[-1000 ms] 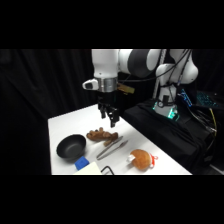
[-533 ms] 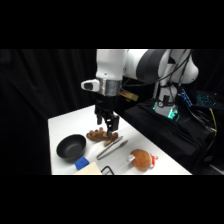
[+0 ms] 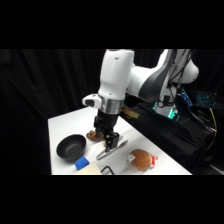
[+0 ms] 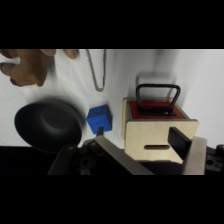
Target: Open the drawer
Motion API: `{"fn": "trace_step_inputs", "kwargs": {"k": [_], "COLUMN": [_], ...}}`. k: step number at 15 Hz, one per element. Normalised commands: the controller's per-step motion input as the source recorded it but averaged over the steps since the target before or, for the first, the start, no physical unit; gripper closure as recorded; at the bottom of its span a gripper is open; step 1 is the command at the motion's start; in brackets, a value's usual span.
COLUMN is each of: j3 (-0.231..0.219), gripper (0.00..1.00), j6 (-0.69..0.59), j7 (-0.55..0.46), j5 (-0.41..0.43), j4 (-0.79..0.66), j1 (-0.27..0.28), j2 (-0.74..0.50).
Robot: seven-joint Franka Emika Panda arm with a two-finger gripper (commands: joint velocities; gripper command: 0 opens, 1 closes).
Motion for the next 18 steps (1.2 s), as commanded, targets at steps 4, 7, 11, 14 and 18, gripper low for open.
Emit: {"fn": "trace_step_inputs", "kwargs": {"k": [4, 7, 11, 14, 18], "j3": [-0.137, -0.154, -0.144, -0.137, -0.138], "gripper": [0.00, 0.00, 0.00, 0.00, 0.00], "j6": [0.20, 0.21, 0.21, 0.21, 0.20], "j7": [0.17, 0.13, 0.10, 0.08, 0.09], "j5": [-0.118, -0.088, -0.047, -0.014, 0.004], "j4": [0.21, 0.19, 0.17, 0.16, 0.13], "j1": [0.173, 0.156, 0.138, 0.144, 0.170], "j2": [0.25, 0.23, 0.21, 0.20, 0.17]}}
